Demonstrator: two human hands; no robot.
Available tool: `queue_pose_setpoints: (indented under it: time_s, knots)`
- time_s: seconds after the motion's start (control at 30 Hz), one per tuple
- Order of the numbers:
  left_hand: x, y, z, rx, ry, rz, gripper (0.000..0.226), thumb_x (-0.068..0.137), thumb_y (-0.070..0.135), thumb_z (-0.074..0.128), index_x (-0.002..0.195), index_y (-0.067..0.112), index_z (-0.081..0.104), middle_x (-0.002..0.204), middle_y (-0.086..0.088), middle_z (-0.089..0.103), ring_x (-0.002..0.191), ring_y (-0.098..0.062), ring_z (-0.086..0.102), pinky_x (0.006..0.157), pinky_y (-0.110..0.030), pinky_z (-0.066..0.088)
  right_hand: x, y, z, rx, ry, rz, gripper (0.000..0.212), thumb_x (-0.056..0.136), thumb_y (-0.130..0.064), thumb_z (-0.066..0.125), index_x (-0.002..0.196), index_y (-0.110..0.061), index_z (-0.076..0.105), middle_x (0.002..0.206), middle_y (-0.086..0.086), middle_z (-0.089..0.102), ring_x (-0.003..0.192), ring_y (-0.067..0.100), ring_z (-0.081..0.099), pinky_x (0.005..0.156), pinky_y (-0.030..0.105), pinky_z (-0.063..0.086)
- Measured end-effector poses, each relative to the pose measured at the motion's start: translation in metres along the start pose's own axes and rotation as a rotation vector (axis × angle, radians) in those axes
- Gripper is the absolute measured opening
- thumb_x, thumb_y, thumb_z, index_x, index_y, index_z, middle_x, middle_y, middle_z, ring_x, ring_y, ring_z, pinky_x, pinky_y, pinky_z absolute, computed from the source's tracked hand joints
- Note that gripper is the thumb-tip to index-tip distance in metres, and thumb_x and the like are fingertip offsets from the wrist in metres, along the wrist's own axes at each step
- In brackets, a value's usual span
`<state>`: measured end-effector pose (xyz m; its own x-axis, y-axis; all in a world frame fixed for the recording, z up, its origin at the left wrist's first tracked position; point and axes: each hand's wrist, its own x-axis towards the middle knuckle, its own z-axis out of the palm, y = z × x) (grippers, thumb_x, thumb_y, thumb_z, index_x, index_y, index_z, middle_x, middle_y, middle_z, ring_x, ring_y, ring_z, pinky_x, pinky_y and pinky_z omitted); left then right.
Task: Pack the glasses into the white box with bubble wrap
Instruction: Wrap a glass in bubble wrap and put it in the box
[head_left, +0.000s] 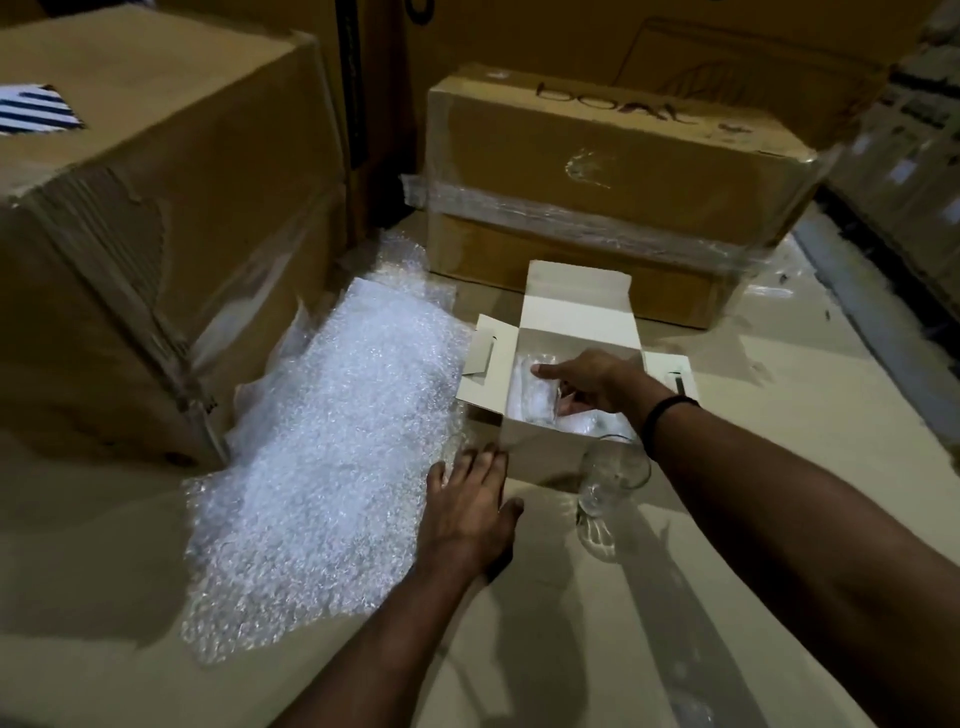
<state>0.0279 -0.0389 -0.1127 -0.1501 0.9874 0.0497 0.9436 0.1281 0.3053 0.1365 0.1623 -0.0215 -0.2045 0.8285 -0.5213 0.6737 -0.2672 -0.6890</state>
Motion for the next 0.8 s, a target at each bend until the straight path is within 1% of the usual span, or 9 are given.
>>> queue_pose_setpoints:
  time_s: [0.1, 0.2, 0.23, 0.3, 0.4, 0.5, 0.6, 0.73, 0.8]
  knots:
    - [0.003, -0.001, 0.003, 0.016, -0.006, 0.001, 0.061, 0.096, 0.051, 0.035, 0.15, 0.024, 0.027, 0.157, 0.008, 0.025, 0.146, -0.016, 0.016, 0.115, -0.046, 0.011, 0.006, 0.001, -0.002, -0.014, -0.012, -0.004, 0.051, 0.079, -0.043, 0.076, 0.101, 0.002, 0.061, 0.088, 0.015, 0.065, 0.071, 0.023, 0.063, 0.063, 0.032, 0.055]
    - [0.003, -0.003, 0.005, 0.018, -0.004, 0.0, 0.061, 0.095, 0.052, 0.035, 0.149, 0.025, 0.028, 0.157, 0.008, 0.026, 0.146, -0.015, 0.015, 0.115, -0.045, 0.01, -0.005, 0.0, -0.011, -0.129, 0.039, -0.07, 0.064, 0.074, -0.055, 0.075, 0.097, 0.003, 0.066, 0.093, 0.018, 0.071, 0.079, 0.024, 0.07, 0.079, 0.039, 0.059]
    - [0.003, -0.003, 0.005, 0.015, 0.003, 0.003, 0.06, 0.095, 0.052, 0.035, 0.149, 0.025, 0.029, 0.157, 0.008, 0.027, 0.146, -0.015, 0.015, 0.115, -0.045, 0.011, -0.016, 0.0, -0.016, -0.198, 0.091, -0.128, 0.066, 0.074, -0.058, 0.073, 0.096, 0.003, 0.067, 0.091, 0.016, 0.072, 0.079, 0.024, 0.071, 0.077, 0.037, 0.059]
    - [0.002, -0.002, 0.006, 0.009, 0.025, 0.01, 0.059, 0.094, 0.051, 0.036, 0.147, 0.025, 0.031, 0.156, 0.008, 0.029, 0.145, -0.015, 0.017, 0.114, -0.045, 0.012, -0.045, 0.005, -0.024, -0.258, 0.224, -0.275, 0.064, 0.077, -0.059, 0.071, 0.107, -0.003, 0.066, 0.097, 0.011, 0.072, 0.083, 0.021, 0.069, 0.064, 0.028, 0.052]
    - [-0.001, -0.001, 0.006, 0.014, 0.059, 0.019, 0.056, 0.092, 0.05, 0.039, 0.143, 0.025, 0.036, 0.152, 0.008, 0.034, 0.142, -0.016, 0.022, 0.113, -0.046, 0.018, -0.098, 0.03, -0.026, -0.28, 0.409, -0.421, 0.058, 0.078, -0.057, 0.071, 0.116, -0.013, 0.065, 0.104, 0.002, 0.069, 0.089, 0.017, 0.063, 0.074, 0.029, 0.048]
    - [-0.003, 0.0, 0.005, 0.023, 0.145, 0.013, 0.051, 0.088, 0.047, 0.044, 0.132, 0.024, 0.052, 0.14, 0.005, 0.051, 0.13, -0.019, 0.04, 0.104, -0.043, 0.029, -0.135, 0.067, -0.011, -0.282, 0.491, -0.432, 0.061, 0.075, -0.054, 0.074, 0.123, -0.019, 0.06, 0.12, 0.001, 0.06, 0.106, 0.019, 0.058, 0.088, 0.033, 0.048]
    - [-0.007, 0.003, 0.004, 0.023, 0.277, 0.08, 0.042, 0.081, 0.042, 0.049, 0.114, 0.022, 0.066, 0.122, 0.003, 0.063, 0.115, -0.022, 0.052, 0.094, -0.044, 0.035, -0.15, 0.098, 0.016, -0.287, 0.525, -0.414, 0.079, 0.07, -0.049, 0.081, 0.136, -0.02, 0.048, 0.136, 0.005, 0.048, 0.125, 0.023, 0.045, 0.102, 0.034, 0.04]
    - [-0.015, 0.003, 0.0, -0.001, 0.494, 0.186, 0.029, 0.078, 0.034, 0.058, 0.102, 0.022, 0.07, 0.112, 0.003, 0.067, 0.105, -0.024, 0.058, 0.088, -0.043, 0.038, -0.142, 0.114, 0.042, -0.159, 0.612, -0.438, 0.074, 0.075, -0.025, 0.081, 0.139, -0.018, 0.044, 0.134, 0.007, 0.047, 0.12, 0.025, 0.051, 0.098, 0.032, 0.041]
    - [-0.023, 0.002, -0.007, -0.021, 0.553, 0.179, 0.026, 0.077, 0.032, 0.059, 0.097, 0.023, 0.072, 0.109, 0.004, 0.068, 0.099, -0.024, 0.06, 0.086, -0.042, 0.037, -0.141, 0.115, 0.048, -0.088, 0.653, -0.467, 0.073, 0.076, -0.02, 0.079, 0.14, -0.019, 0.043, 0.134, 0.005, 0.049, 0.119, 0.024, 0.053, 0.1, 0.037, 0.044]
